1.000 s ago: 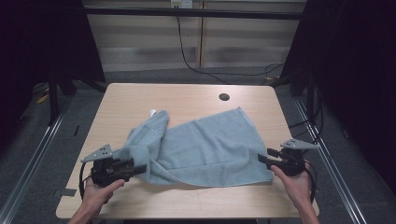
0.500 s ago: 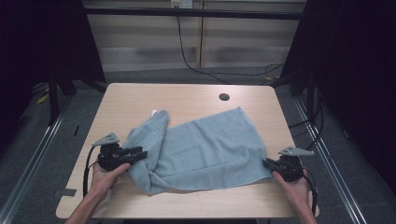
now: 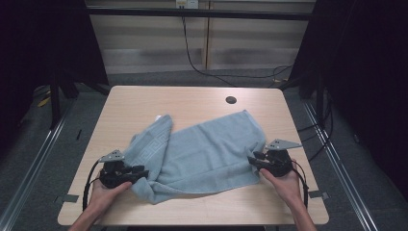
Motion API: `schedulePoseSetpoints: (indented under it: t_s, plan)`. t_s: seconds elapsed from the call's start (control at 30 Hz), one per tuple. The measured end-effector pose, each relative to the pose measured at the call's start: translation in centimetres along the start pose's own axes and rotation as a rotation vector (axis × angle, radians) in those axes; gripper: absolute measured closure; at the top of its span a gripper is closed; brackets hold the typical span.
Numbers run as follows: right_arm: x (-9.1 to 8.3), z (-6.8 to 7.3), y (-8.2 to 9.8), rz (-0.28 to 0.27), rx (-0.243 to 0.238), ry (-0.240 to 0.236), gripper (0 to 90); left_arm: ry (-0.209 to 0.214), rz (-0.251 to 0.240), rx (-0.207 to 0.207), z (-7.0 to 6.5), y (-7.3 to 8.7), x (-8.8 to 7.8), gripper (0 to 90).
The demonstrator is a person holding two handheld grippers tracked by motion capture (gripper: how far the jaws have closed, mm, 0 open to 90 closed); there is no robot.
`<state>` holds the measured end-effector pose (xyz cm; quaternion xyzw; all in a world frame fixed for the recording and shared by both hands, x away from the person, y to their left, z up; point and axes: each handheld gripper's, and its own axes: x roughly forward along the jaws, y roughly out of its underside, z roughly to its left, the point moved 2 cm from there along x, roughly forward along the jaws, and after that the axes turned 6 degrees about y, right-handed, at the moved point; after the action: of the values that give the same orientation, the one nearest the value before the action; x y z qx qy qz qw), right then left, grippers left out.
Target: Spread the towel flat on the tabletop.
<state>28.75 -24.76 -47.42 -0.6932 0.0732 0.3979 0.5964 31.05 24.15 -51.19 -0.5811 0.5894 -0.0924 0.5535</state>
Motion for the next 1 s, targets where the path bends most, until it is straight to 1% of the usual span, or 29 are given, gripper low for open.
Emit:
schedulePoseSetpoints:
  t_s: [0.03,0.13,0.17,0.2,0.23,0.27,0.37,0.4,0.43,0.47,0.5,0.57,0.63,0.67,0.7,0.73,0.77,0.8,0.83,0.9,0.93,1.0]
  plan:
    - [0.0,-0.1,0.2,0.007,0.001,-0.006,63.4,0.001,0.001,0.000,0.0,0.0,0.0,62.6]
    - [0.2,-0.3,0.9,0.018,0.020,-0.012,68.5,-0.001,0.000,0.004,-0.1,-0.1,0.3,62.3]
    - [0.6,-0.3,1.3,0.035,0.017,-0.014,70.2,-0.004,0.001,0.004,-0.1,-0.1,0.4,62.2]
    - [1.1,-0.2,1.7,0.054,0.010,-0.003,77.3,-0.004,0.001,0.003,-0.1,-0.1,0.4,62.1]
    - [1.5,-0.1,2.1,0.061,0.002,0.003,82.6,-0.002,-0.001,0.005,0.0,-0.1,0.3,62.1]
    - [1.9,-0.1,2.3,0.077,-0.003,0.002,85.3,-0.004,-0.002,0.005,-0.1,-0.1,0.3,62.1]
    - [2.0,0.0,1.9,0.091,-0.031,0.037,86.3,-0.023,0.002,0.015,0.0,0.0,0.2,62.2]
    - [1.9,-0.1,1.9,0.096,-0.057,0.062,86.4,-0.030,0.004,0.019,0.0,0.0,0.2,62.6]
    - [1.8,-0.3,1.9,0.104,-0.071,0.075,86.4,-0.034,0.009,0.020,0.1,0.0,0.2,63.1]
    - [1.7,-0.6,2.0,0.111,-0.085,0.095,86.4,-0.033,0.007,0.014,0.1,0.0,0.2,63.4]
    - [1.5,-1.0,2.1,0.123,-0.091,0.129,86.4,-0.033,0.012,0.018,0.2,0.0,0.1,63.6]
    - [0.9,-2.4,2.3,0.124,-0.064,0.165,86.4,-0.040,0.018,0.018,0.1,0.1,0.1,64.6]
    - [0.1,-4.1,2.5,0.143,-0.066,0.240,86.3,-0.040,0.024,0.017,0.0,0.2,0.1,64.8]
    - [-0.4,-4.9,2.6,0.142,-0.049,0.254,85.8,-0.033,0.027,0.016,-0.1,0.2,0.0,64.8]
    - [-0.7,-5.6,2.8,0.141,-0.035,0.262,84.4,-0.015,0.028,0.003,-0.2,0.3,0.0,64.7]
    - [-1.1,-6.3,3.0,0.133,0.000,0.252,78.7,-0.012,0.029,-0.002,-0.3,0.4,0.0,64.7]
    - [-1.3,-6.5,3.2,0.126,0.017,0.246,73.8,-0.010,0.033,-0.003,-0.6,0.5,-0.1,64.7]
    - [-1.7,-6.6,3.3,0.106,0.034,0.240,70.8,-0.002,0.034,0.010,-1.0,0.6,-0.2,64.7]
    - [-2.1,-6.5,3.2,0.074,0.049,0.218,69.3,0.005,0.032,0.019,-1.3,0.7,-0.3,64.7]
    - [-2.8,-5.9,2.8,0.024,0.062,0.190,65.4,0.025,0.017,0.022,-1.8,0.8,-0.8,66.0]
    - [-3.1,-5.4,2.4,0.001,0.064,0.166,65.0,0.033,0.003,0.025,-2.0,0.6,-1.0,66.1]
    - [-3.2,-4.1,1.8,-0.026,0.064,0.118,59.8,0.043,-0.035,0.022,-2.1,0.1,-1.5,66.0]
